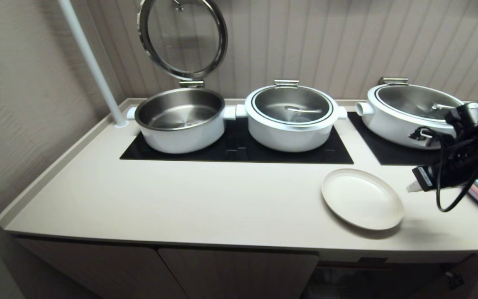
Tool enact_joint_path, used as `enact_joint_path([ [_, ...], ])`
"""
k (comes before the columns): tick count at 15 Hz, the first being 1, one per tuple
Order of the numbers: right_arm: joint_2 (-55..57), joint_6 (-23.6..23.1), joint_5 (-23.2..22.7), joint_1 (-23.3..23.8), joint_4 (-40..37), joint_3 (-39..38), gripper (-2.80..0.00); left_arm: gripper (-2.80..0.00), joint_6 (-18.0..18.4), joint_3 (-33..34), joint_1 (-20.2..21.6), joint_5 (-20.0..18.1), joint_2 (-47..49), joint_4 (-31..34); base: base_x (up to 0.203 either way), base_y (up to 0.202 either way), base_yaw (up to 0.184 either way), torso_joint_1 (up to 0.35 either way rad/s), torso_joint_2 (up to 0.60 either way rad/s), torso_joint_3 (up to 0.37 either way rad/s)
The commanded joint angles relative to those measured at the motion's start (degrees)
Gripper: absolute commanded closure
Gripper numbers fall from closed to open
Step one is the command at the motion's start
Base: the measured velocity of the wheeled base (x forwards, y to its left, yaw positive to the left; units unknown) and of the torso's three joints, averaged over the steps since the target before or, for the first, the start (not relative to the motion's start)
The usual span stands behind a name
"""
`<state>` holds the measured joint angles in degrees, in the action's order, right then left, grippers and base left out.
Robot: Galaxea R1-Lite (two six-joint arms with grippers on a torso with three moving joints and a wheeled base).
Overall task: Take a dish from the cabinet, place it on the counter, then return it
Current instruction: Pick up the plate from the table
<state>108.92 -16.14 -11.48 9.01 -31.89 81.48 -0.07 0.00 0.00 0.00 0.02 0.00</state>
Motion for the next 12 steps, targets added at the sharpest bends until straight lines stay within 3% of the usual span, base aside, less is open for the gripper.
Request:
enact_joint_path([
  [1, 0.8, -0.1, -0.1, -0.3, -0.2, 0.1, 0.0, 0.0, 0.0, 0.0, 0.0, 0.0, 0.0, 0.0, 0.0, 0.0, 0.0, 0.0, 0.0, 0.0],
  [2, 1.0, -0.1, -0.1, -0.3, -0.1, 0.1, -2.8, 0.0, 0.0, 0.0, 0.0, 0.0, 0.0, 0.0, 0.0, 0.0, 0.0, 0.0, 0.0, 0.0],
  [12, 4.8, -2.8, 0.4, -0.7, 0.1, 3.3, -2.8, 0.0, 0.0, 0.0, 0.0, 0.0, 0.0, 0.0, 0.0, 0.0, 0.0, 0.0, 0.0, 0.0],
])
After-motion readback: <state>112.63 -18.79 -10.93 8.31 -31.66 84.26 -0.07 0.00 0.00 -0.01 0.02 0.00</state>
